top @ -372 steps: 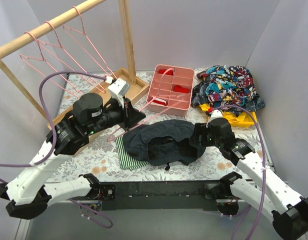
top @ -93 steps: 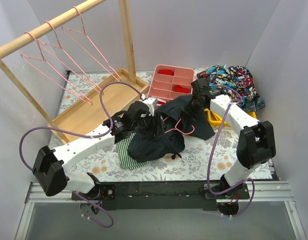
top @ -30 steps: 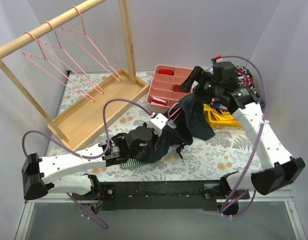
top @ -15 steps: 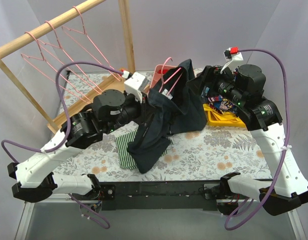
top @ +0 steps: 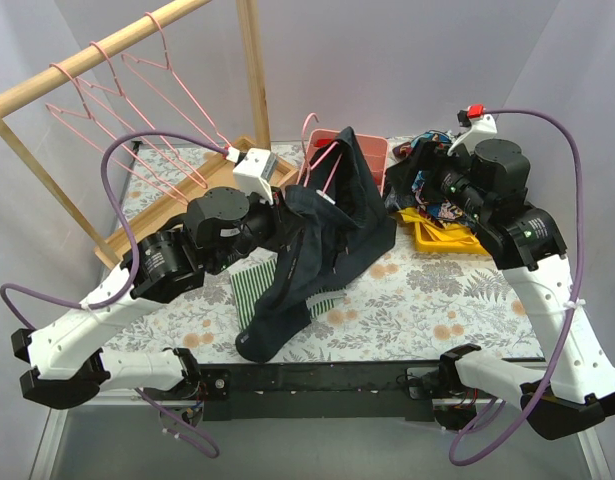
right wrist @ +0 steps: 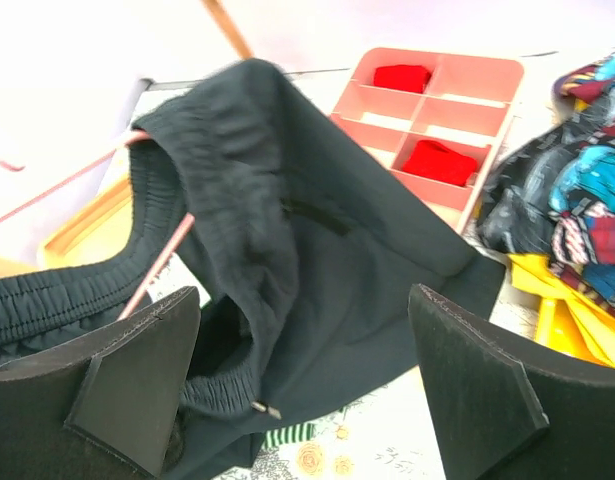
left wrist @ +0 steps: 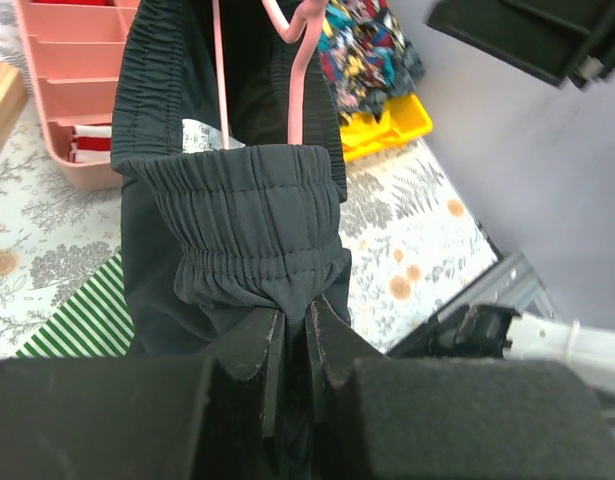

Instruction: Place the shorts on the hanger

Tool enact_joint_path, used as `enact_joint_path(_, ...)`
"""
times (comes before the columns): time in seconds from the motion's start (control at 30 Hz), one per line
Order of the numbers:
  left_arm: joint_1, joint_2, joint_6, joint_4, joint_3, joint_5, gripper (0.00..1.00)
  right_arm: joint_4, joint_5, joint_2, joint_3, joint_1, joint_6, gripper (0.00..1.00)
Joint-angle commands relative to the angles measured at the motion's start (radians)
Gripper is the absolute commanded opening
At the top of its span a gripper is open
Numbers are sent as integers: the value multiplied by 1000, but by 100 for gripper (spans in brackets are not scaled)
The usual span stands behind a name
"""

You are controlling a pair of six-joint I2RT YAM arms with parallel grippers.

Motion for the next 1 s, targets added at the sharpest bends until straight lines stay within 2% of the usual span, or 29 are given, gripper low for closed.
enact_joint_path(0.0,4,-58,-85,179,-26,-167,0,-25,89,-27,0,4,19,91)
enact_joint_path(0.2,4,42,-73,207,80,-377,0,-63,77,-8,20,4,30,91)
enact_joint_path(0.33,4,114,-76,167,235,-454,0,-91,75,10,56,4,27,90)
enact_joint_path(0.73,4,148,38,317,280,-580,0,-91,69,19,49,5,39,89)
enact_joint_path(0.97,4,232,148,515,247,-712,0,-100,57,29,59,11,50,88)
